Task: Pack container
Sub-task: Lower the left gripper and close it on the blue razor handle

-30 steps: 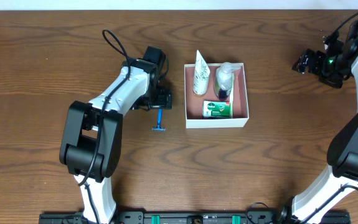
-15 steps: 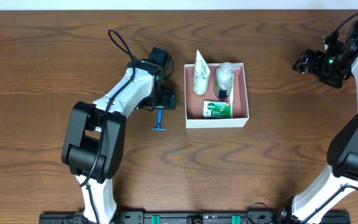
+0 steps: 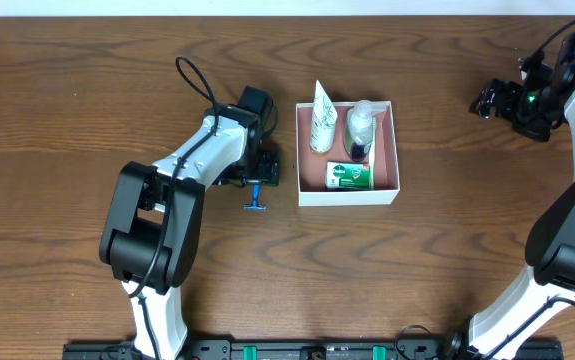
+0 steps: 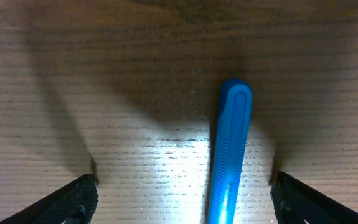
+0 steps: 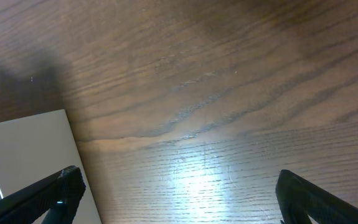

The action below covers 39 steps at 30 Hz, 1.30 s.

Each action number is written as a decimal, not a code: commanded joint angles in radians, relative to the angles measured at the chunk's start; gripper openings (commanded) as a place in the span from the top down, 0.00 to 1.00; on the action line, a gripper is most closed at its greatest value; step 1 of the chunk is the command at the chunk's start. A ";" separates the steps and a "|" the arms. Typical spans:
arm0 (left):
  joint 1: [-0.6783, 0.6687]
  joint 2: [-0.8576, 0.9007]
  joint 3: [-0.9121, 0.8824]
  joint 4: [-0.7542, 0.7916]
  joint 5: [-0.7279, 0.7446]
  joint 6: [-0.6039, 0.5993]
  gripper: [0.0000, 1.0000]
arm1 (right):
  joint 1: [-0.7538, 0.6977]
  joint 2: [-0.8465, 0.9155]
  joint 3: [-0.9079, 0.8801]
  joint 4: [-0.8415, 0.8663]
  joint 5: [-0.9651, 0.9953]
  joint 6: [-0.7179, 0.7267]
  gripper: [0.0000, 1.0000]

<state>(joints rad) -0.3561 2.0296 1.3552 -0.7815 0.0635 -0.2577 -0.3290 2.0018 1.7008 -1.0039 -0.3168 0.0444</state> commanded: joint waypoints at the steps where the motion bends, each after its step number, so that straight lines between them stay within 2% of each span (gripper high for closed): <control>1: 0.002 0.017 -0.006 -0.001 -0.015 0.004 0.11 | -0.005 -0.002 0.019 0.002 0.000 -0.008 0.01; 10: -0.012 0.017 -0.006 -0.001 -0.014 -0.006 0.17 | -0.005 -0.002 0.019 0.002 0.000 -0.008 0.01; 13: -0.019 0.018 -0.006 0.002 -0.014 -0.007 0.24 | -0.005 -0.002 0.019 0.002 0.000 -0.008 0.01; 16: -0.025 0.020 -0.008 0.006 -0.014 -0.007 0.27 | -0.005 -0.002 0.019 0.002 0.000 -0.008 0.01; 19: -0.027 0.024 -0.008 0.006 -0.014 -0.010 0.40 | -0.005 -0.002 0.019 0.002 0.000 -0.008 0.01; 26: -0.027 0.025 -0.008 0.006 -0.014 -0.010 0.56 | -0.005 -0.002 0.019 0.002 0.000 -0.008 0.01; 29: -0.027 0.025 -0.008 0.005 -0.014 -0.010 0.69 | -0.005 -0.002 0.019 0.002 0.000 -0.008 0.01; 35: -0.027 0.025 -0.008 0.001 -0.014 -0.010 0.78 | -0.005 -0.002 0.019 0.002 0.000 -0.008 0.01; 39: -0.027 0.025 -0.008 0.002 -0.014 -0.010 0.79 | -0.005 -0.002 0.019 0.002 0.000 -0.008 0.01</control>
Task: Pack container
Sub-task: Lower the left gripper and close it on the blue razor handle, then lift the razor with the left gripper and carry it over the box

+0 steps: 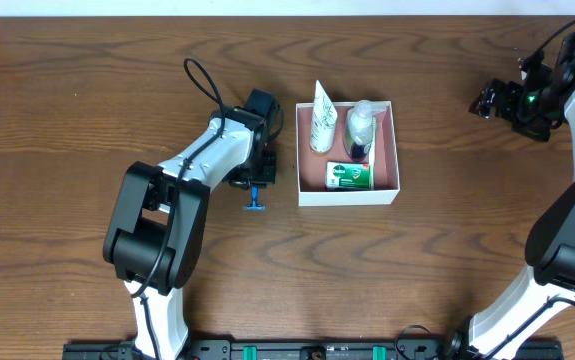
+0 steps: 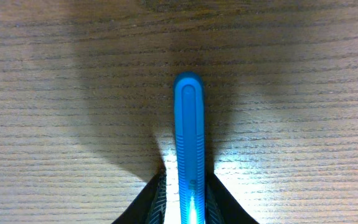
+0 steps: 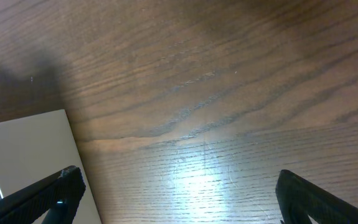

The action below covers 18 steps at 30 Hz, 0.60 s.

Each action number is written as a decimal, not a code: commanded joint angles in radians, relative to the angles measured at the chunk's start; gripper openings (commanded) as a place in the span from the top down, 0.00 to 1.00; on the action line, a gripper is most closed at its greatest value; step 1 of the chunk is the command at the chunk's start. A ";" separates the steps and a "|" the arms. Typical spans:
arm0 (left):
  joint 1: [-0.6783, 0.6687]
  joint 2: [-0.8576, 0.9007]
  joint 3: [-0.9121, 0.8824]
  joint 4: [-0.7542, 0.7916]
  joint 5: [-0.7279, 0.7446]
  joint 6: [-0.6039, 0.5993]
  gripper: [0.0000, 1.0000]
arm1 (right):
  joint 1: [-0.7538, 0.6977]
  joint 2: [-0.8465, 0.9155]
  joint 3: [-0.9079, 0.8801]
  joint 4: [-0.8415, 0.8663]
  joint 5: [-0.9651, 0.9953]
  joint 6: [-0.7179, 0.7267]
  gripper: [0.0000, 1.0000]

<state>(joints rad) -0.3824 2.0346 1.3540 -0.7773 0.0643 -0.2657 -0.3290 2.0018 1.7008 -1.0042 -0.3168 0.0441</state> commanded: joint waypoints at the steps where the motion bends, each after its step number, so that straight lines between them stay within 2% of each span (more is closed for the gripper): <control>1: 0.000 0.020 -0.007 -0.003 -0.014 -0.002 0.79 | -0.005 -0.002 0.019 0.002 0.000 -0.008 0.01; 4: 0.000 0.019 -0.006 -0.004 -0.014 -0.002 0.81 | -0.005 -0.002 0.019 0.002 0.000 -0.008 0.01; 5: 0.000 0.019 -0.006 -0.004 -0.014 -0.002 0.87 | -0.005 -0.002 0.019 0.002 0.000 -0.008 0.01; 6: 0.000 0.018 -0.006 -0.005 -0.014 -0.002 0.87 | -0.005 -0.002 0.019 0.002 0.000 -0.008 0.00; 14: 0.000 0.017 0.003 -0.011 -0.015 -0.001 0.88 | -0.005 -0.002 0.019 0.002 0.000 -0.008 0.01; 18: 0.000 0.015 0.064 -0.063 -0.016 0.010 0.88 | -0.005 -0.002 0.019 0.002 0.000 -0.008 0.01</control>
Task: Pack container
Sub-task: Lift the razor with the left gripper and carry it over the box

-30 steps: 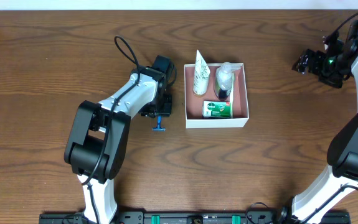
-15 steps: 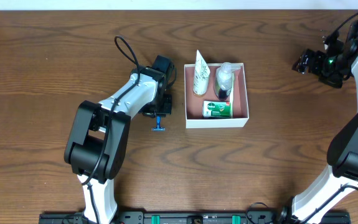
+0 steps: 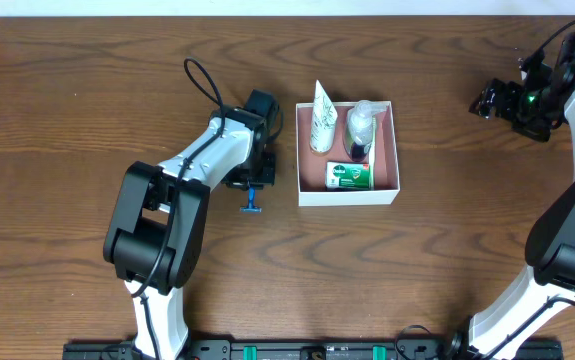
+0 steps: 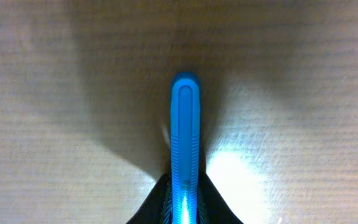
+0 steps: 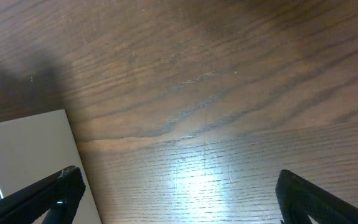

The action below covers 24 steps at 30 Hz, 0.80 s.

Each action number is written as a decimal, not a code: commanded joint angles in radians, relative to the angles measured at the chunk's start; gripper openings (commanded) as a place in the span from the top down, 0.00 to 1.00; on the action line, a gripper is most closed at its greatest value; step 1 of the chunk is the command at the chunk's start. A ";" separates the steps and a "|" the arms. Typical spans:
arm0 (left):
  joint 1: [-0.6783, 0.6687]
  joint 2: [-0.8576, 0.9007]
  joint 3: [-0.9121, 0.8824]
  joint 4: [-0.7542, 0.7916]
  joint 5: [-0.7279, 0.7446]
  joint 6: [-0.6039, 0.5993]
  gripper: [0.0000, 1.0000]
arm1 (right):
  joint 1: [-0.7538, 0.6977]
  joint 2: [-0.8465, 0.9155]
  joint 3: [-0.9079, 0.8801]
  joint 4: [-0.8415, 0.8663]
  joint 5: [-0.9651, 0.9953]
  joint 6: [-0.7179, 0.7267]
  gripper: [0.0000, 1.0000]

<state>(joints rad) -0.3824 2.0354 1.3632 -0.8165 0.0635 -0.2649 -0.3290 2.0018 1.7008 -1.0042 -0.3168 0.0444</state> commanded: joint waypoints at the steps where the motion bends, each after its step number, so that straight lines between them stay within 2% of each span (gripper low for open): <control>1: 0.000 0.013 0.077 -0.041 -0.015 0.011 0.88 | -0.005 -0.002 0.019 0.002 0.000 -0.008 0.01; 15: -0.002 -0.098 0.377 -0.264 -0.022 0.048 0.88 | -0.005 -0.002 0.019 0.002 0.000 -0.008 0.01; 24: -0.027 -0.314 0.382 -0.218 -0.021 0.127 0.88 | -0.005 -0.002 0.019 0.002 0.000 -0.008 0.01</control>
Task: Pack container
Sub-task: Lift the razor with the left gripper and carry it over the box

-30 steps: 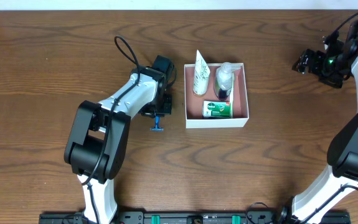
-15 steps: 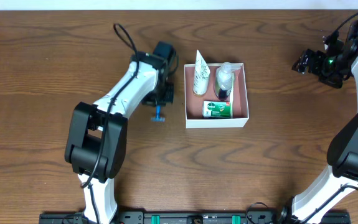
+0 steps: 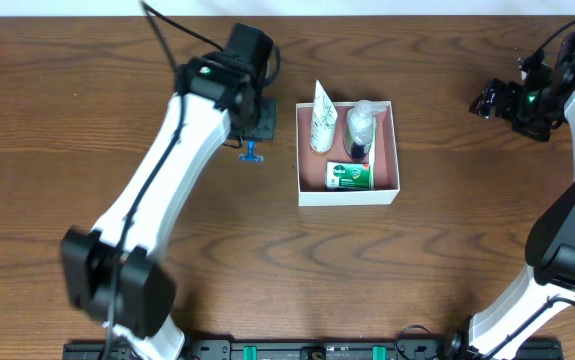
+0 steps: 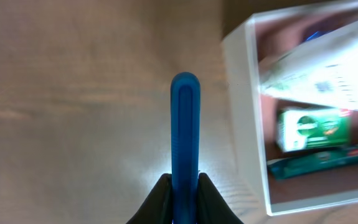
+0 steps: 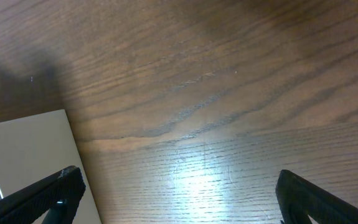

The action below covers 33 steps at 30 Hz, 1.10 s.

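Observation:
A blue razor point(image 4: 185, 124) is clamped by its handle in my left gripper point(image 4: 185, 188), which is shut on it and held above the table just left of the white container point(image 3: 306, 196). From overhead the razor point(image 3: 251, 152) hangs below that gripper point(image 3: 254, 132). Inside the container lie a white tube point(image 3: 321, 118), a clear bottle point(image 3: 359, 124) and a green box point(image 3: 349, 176). In the left wrist view the container's wall point(image 4: 249, 118) and the green box point(image 4: 312, 127) show on the right. My right gripper point(image 5: 179, 199) is open over bare wood, far right of the container.
The wooden table point(image 3: 87, 120) stretches out on all sides of the container. My right gripper point(image 3: 491, 100) sits near the table's far right edge. A corner of the white container point(image 5: 23, 149) shows at the left of the right wrist view.
My left gripper, still shut on the razor, was low at the table left of the container; now it is lifted high and further back, with the container in its view. The right arm is unchanged.
At first my left gripper stood open around the blue razor lying on the table left of the container. Then it was shut on the handle at table level. Now the razor is lifted off the wood beside the container's left wall. The right arm stayed still.

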Each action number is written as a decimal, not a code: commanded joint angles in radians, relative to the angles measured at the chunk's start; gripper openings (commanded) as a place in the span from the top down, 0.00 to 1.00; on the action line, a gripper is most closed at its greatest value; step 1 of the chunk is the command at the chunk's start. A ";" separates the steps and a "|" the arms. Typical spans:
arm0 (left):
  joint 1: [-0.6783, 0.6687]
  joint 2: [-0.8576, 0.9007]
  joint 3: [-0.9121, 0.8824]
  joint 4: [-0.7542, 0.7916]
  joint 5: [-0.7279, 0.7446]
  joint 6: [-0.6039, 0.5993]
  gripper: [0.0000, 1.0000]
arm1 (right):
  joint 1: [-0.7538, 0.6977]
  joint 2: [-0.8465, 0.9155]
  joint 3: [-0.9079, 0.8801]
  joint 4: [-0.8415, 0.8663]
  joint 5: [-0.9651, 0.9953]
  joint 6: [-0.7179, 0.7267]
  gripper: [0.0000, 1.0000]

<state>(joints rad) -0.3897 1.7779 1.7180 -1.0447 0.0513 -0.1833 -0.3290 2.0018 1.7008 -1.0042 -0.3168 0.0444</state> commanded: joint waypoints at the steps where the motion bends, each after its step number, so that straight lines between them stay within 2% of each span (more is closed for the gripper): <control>1: -0.034 -0.079 0.027 0.025 -0.009 0.046 0.88 | -0.005 -0.002 0.019 0.002 0.000 -0.008 0.01; 7: -0.152 -0.127 0.027 0.119 -0.009 0.087 0.88 | -0.005 -0.002 0.019 0.002 0.000 -0.008 0.01; 16: -0.319 -0.111 0.013 0.239 -0.010 0.217 0.88 | -0.005 -0.002 0.019 0.002 0.000 -0.008 0.01; 33: -0.364 0.110 -0.001 0.322 -0.009 0.217 0.87 | -0.005 -0.002 0.019 0.002 0.000 -0.008 0.01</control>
<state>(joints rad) -0.7479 1.8652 1.7264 -0.7303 0.0460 0.0238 -0.3290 2.0018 1.7008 -1.0039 -0.3168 0.0444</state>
